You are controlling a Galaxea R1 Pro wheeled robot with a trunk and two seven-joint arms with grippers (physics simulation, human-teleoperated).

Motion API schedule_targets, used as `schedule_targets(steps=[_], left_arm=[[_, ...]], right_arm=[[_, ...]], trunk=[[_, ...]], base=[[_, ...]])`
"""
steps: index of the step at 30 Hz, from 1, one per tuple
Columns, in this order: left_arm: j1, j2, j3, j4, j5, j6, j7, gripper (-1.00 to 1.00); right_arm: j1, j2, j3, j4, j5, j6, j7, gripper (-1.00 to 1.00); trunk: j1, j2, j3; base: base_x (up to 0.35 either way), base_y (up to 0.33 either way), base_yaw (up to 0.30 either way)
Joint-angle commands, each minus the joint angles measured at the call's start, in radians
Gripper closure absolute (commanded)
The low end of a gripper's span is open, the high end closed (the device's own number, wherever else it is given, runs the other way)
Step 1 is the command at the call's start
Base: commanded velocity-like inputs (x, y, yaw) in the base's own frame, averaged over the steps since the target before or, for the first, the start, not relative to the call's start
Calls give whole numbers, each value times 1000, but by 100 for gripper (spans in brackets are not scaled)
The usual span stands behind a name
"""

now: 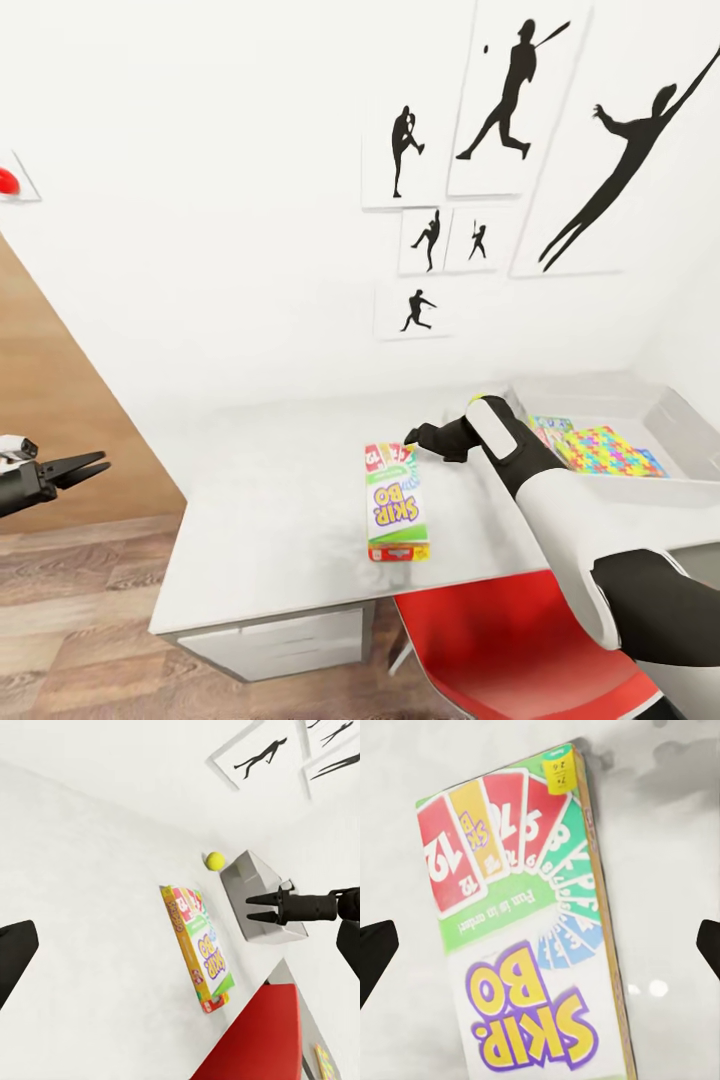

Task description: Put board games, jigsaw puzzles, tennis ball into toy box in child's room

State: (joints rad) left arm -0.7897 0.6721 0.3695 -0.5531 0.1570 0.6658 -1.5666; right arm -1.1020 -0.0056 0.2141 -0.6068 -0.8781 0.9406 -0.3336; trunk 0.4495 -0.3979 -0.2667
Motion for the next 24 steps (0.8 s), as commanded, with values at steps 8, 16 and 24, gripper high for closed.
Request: schedule_targets(steps=[8, 16, 24], left_arm=[[3, 13, 2, 6, 2, 11, -4, -100], [6, 16, 2, 7, 2, 10, -4, -100], [6, 17, 2, 7, 3, 9, -4, -100]], right_arm=[[-1, -3, 4, -2, -9, 1, -9, -100], [-2, -5, 3, -2, -9, 0, -10, -100], [-16, -6, 3, 0, -9, -1, -10, -100]], trunk=[[1, -2, -15], [1, -2, -28], [1, -2, -41]], base=[[0, 134, 0], [0, 36, 0], [26, 103, 0]])
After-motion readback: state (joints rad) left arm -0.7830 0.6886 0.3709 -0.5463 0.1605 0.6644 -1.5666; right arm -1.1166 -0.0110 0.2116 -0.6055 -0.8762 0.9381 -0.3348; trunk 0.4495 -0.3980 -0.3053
